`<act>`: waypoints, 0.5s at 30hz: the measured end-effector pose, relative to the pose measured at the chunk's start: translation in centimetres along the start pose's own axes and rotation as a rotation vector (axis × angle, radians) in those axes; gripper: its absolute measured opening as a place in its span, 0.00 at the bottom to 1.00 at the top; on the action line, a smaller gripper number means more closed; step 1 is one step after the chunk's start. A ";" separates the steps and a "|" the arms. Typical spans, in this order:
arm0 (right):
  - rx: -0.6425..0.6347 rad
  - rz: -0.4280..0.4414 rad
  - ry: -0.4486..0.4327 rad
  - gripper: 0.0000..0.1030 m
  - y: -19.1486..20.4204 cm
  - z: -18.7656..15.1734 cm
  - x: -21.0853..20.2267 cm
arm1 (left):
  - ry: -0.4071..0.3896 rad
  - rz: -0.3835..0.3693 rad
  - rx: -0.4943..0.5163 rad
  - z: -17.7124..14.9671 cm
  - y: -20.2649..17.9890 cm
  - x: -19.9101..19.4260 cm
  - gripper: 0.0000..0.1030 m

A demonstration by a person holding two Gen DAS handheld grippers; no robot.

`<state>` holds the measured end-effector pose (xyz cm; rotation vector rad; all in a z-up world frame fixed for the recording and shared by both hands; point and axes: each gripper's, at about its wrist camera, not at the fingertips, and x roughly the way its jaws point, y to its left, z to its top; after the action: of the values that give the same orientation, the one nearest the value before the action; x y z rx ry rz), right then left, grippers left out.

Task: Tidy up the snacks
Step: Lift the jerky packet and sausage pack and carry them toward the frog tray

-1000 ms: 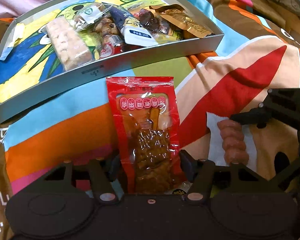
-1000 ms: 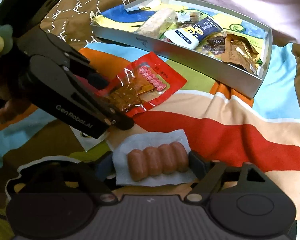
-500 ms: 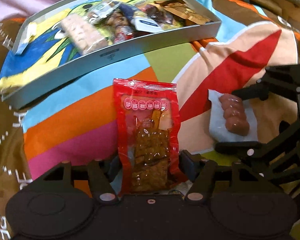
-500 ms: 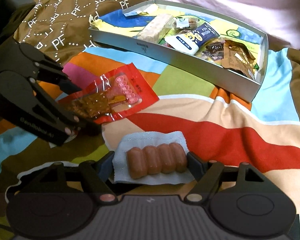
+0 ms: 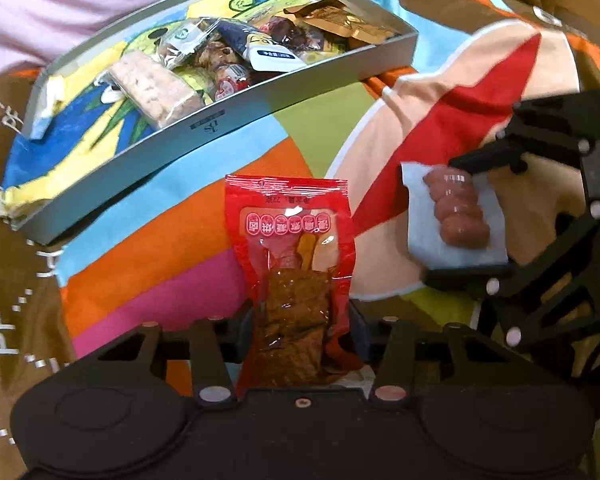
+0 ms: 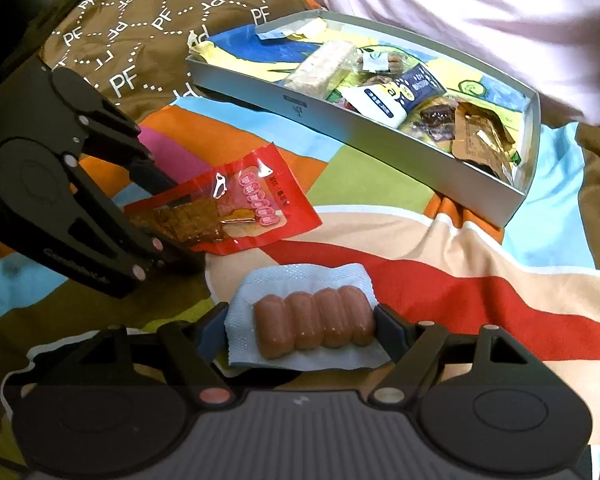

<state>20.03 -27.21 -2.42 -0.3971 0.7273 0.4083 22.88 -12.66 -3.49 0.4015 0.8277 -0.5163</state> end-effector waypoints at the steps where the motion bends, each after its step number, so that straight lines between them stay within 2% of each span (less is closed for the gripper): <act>1: -0.007 -0.005 -0.003 0.78 0.1 0.0 -0.1 | 0.004 0.004 0.009 -0.2 0.0 -0.2 0.48; 7: -0.049 -0.019 -0.018 0.78 1.2 0.0 -0.4 | 0.010 0.035 -0.049 -1.6 0.6 -1.7 0.45; 15: -0.182 -0.074 -0.087 0.78 3.6 0.1 -1.2 | -0.100 0.208 -0.157 -5.0 0.3 -3.8 0.45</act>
<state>17.49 -24.37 -2.27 -0.5721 0.5914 0.4208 17.98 -8.72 -3.57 0.3100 0.7147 -0.2743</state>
